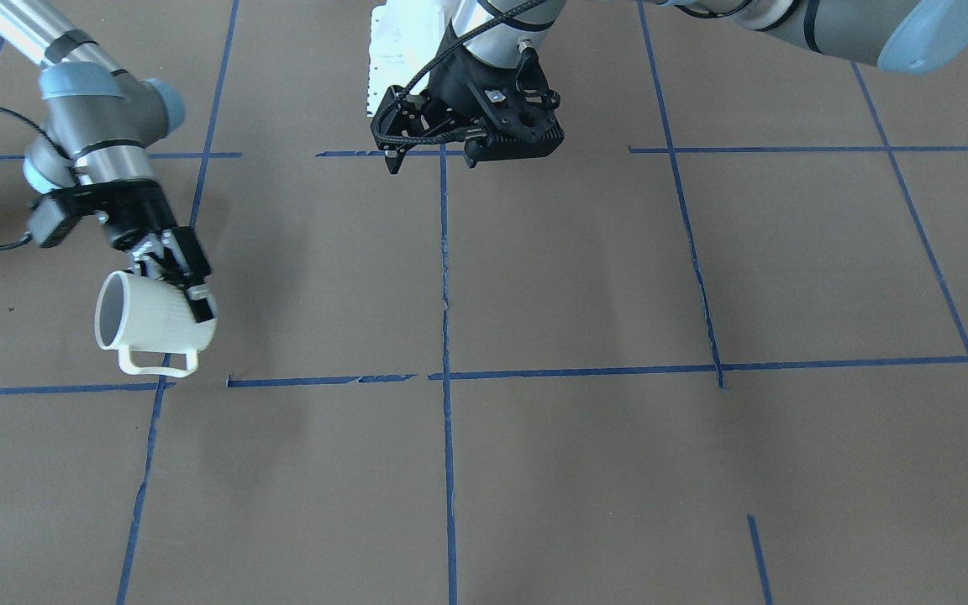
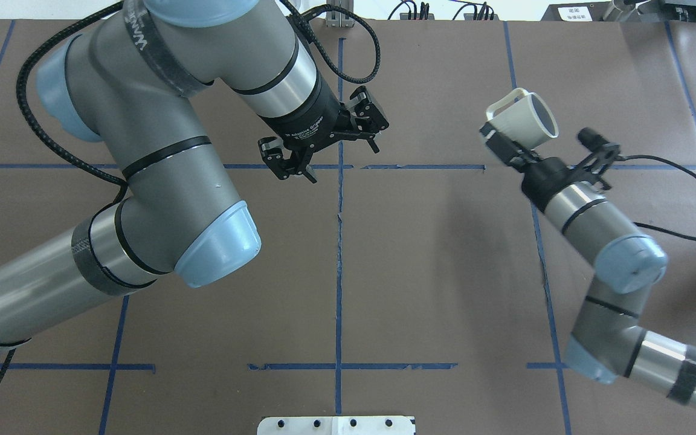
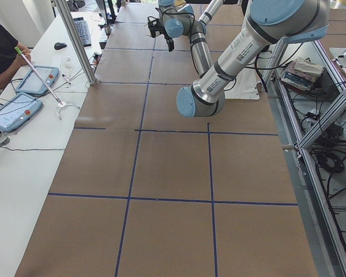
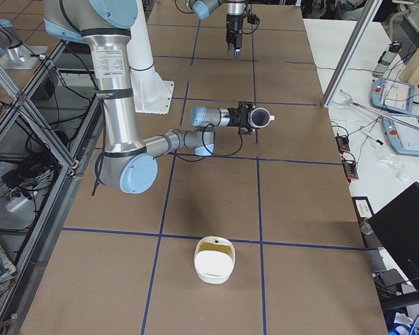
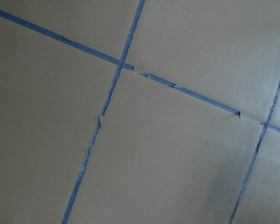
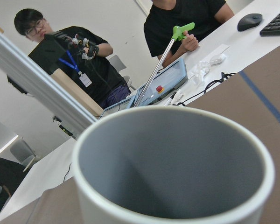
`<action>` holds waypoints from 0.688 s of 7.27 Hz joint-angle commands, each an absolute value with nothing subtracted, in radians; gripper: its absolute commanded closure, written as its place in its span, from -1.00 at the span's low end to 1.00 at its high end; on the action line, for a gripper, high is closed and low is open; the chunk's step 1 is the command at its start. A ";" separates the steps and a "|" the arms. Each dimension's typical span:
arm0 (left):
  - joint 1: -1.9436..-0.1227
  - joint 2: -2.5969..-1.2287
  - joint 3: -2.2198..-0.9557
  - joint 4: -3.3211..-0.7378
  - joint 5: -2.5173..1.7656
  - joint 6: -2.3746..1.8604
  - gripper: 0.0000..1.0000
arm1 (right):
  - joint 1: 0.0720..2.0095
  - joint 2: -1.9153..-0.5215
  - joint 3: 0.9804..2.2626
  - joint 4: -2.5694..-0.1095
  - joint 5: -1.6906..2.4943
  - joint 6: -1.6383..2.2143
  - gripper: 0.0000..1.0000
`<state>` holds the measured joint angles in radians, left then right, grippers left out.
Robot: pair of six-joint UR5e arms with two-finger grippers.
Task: Left arm hands cup to right arm to dump lemon
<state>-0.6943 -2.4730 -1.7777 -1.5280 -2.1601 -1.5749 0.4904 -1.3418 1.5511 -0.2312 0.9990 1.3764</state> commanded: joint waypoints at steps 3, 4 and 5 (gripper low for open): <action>-0.696 -2.479 -1.759 -1.531 -2.131 -1.574 -0.95 | 0.354 -1.155 1.562 -0.514 0.872 0.912 0.42; -0.701 -2.480 -1.753 -1.520 -2.129 -1.574 -0.92 | 0.325 -1.140 1.577 -0.588 0.845 0.893 0.43; -0.712 -2.480 -1.740 -1.517 -2.129 -1.575 -0.90 | 0.296 -1.129 1.594 -0.656 0.812 0.815 0.45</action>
<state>-0.7025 -2.4795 -1.7521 -1.5230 -2.1319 -1.5740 0.3300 -1.1484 1.5751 -0.5659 0.8489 0.8917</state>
